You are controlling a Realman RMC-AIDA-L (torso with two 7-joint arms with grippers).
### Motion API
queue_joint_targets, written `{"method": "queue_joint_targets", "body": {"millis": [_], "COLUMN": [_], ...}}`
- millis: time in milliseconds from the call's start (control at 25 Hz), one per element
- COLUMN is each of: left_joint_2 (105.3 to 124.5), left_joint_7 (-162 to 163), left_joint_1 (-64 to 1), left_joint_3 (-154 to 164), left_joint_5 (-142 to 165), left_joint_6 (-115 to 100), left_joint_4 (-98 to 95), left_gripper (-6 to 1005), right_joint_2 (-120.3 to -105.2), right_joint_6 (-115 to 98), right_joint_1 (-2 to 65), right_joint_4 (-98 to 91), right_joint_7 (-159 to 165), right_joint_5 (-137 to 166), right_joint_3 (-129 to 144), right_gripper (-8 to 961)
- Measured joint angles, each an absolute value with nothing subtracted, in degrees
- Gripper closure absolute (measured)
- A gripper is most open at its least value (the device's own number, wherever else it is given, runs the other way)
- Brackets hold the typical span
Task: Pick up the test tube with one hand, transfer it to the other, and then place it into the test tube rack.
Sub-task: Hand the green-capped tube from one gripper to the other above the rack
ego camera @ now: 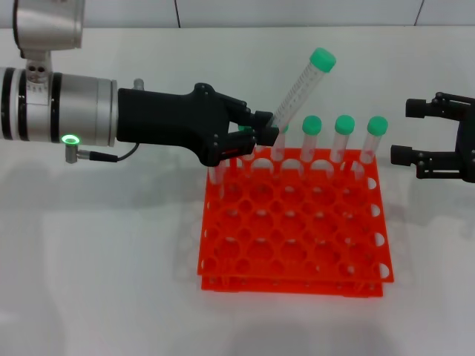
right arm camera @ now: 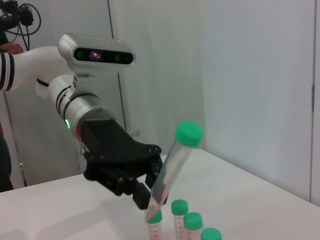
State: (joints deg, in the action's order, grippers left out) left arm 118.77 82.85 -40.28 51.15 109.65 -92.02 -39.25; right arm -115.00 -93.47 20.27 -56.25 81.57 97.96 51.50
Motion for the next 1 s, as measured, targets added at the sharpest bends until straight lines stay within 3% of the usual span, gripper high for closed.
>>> {"method": "queue_joint_targets", "body": {"millis": [1000], "left_joint_2": [118.92], "left_joint_7": [80.8], "left_joint_1": [-40.5], "left_joint_3": [52.8], "left_joint_5": [111.3], "left_joint_6": [-90.9], "left_joint_4": [-36.0], "left_gripper": [824], "right_joint_2": [-115.22], "right_joint_6": [-93.5], "right_joint_1": [21.8], "right_joint_4": [-56.4], "right_joint_7": [81.4], "right_joint_5": [94.5], "right_joint_3": [54.1], "right_gripper": [284]}}
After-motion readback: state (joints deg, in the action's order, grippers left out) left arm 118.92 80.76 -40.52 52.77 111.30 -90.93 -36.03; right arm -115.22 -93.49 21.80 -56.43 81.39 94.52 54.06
